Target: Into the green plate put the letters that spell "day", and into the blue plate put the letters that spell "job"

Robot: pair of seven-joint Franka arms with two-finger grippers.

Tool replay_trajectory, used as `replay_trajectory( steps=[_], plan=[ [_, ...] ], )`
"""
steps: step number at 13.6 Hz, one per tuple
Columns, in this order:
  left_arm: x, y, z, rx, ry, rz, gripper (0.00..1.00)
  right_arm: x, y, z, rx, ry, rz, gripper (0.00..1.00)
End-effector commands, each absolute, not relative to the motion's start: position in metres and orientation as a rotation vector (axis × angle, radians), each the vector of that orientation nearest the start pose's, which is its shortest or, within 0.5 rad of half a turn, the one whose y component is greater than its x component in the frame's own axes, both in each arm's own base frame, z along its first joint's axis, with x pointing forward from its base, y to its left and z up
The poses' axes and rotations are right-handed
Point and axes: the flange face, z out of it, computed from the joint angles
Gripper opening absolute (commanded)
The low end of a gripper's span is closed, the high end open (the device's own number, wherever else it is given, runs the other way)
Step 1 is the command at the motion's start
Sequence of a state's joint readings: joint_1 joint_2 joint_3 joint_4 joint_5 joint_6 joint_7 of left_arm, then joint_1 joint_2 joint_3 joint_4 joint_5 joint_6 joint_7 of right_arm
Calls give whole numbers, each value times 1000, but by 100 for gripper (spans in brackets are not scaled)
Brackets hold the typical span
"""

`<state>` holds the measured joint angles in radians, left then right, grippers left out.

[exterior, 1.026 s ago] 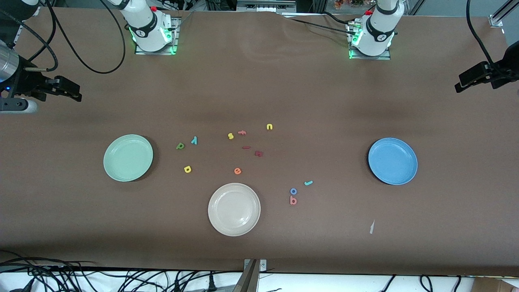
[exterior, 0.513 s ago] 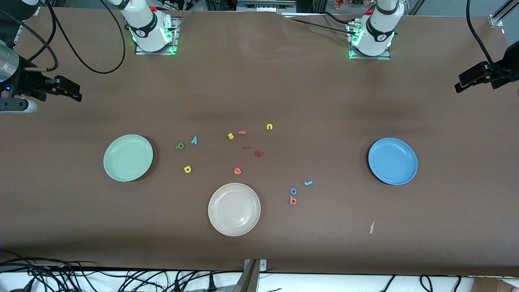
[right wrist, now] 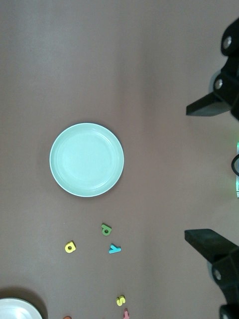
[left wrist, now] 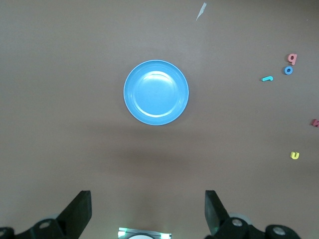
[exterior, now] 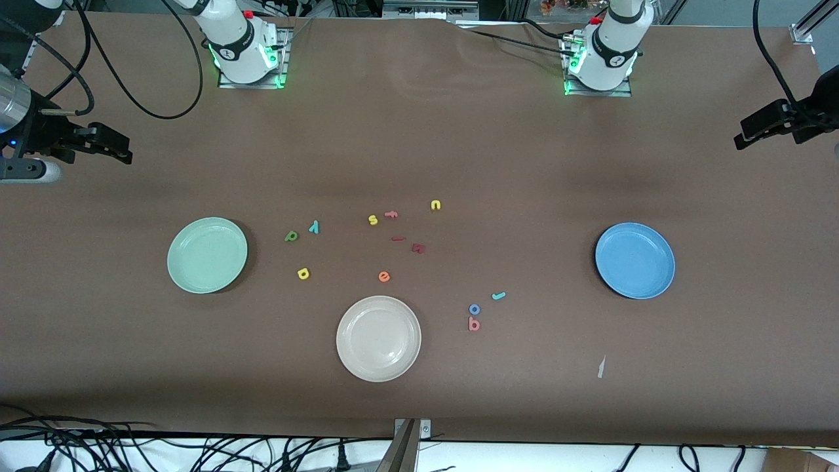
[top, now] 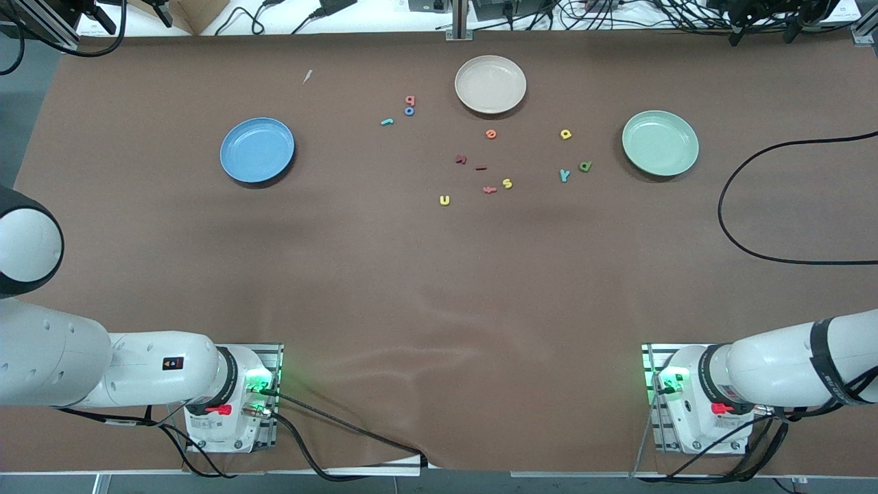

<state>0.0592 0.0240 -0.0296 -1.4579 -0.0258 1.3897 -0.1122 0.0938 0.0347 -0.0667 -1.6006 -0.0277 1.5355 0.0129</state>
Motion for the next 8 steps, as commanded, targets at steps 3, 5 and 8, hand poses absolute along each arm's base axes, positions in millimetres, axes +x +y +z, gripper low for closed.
replay_trajectory(
  steps=[3, 5, 8],
  plan=[
    [543, 4, 654, -3170, -207, 147, 100, 558, 12, 590, -3157, -48, 169, 100],
    [543, 4, 654, -3169, -204, 147, 100, 558, 13, 590, -3157, -51, 169, 100],
    [543, 2, 654, -3175, -198, 148, 100, 558, 13, 590, -3157, -51, 169, 100]
  ],
)
